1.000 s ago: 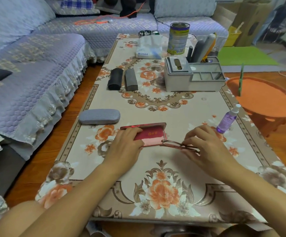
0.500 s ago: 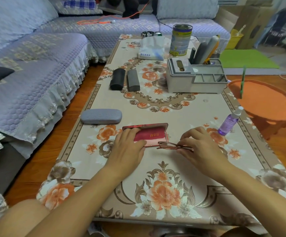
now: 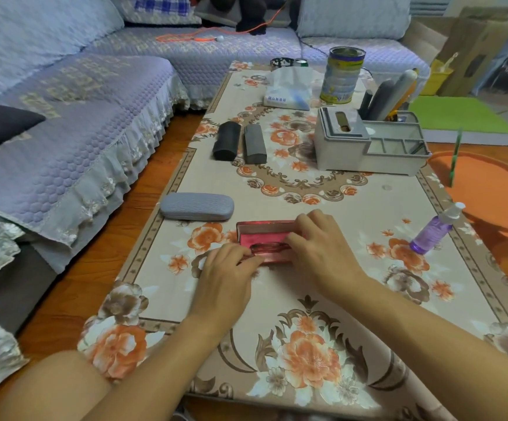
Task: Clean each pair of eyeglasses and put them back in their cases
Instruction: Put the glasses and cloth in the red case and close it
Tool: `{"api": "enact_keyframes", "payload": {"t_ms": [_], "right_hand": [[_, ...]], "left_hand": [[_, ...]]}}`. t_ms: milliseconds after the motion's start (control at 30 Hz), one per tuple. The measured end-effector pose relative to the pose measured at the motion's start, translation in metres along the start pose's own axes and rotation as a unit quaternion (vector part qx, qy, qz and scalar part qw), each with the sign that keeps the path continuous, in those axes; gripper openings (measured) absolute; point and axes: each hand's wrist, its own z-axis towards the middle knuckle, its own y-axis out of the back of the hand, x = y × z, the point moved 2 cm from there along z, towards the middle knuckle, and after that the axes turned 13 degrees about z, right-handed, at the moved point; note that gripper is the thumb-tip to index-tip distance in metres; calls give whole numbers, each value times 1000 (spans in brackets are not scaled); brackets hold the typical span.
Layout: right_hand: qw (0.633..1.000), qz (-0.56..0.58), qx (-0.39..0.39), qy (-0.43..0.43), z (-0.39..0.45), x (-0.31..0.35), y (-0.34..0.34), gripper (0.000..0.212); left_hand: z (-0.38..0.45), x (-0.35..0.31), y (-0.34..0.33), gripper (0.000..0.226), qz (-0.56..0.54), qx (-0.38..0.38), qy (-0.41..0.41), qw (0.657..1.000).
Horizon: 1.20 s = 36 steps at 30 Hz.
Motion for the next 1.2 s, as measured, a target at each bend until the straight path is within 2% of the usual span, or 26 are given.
{"api": "enact_keyframes", "payload": {"t_ms": [267, 400, 533, 600, 700, 800, 900, 1000, 1100, 1200], "right_hand": [[999, 6, 29, 32, 2, 8, -15, 11], [999, 4, -7, 46, -2, 6, -2, 12], [998, 18, -63, -1, -20, -11, 24, 17], [996, 22, -83, -37, -31, -21, 35, 15], [991, 37, -92, -93, -47, -36, 44, 16], [986, 60, -92, -129, -59, -45, 47, 18], [982, 81, -90, -144, -63, -47, 52, 26], [981, 86, -91, -151, -62, -44, 54, 23], [980, 45, -70, -183, -62, -50, 54, 16], [981, -57, -7, -187, -73, -67, 52, 18]], "left_hand": [[-9, 14, -1, 31, -35, 14, 46, 998], [-6, 13, -1, 14, -46, 16, 58, 997], [10, 7, 5, 22, 3, 21, 51, 998], [25, 5, 6, 18, 48, 23, 34, 998], [46, -1, 5, 8, 120, 83, 16, 989], [58, -4, 4, 18, 189, 156, 18, 969], [65, -9, 6, 14, 214, 177, -7, 961], [73, -10, 8, 10, 220, 176, -31, 959], [75, -9, 13, 34, 250, 158, -58, 953], [64, -8, 11, 39, 244, 113, -85, 959]]}}
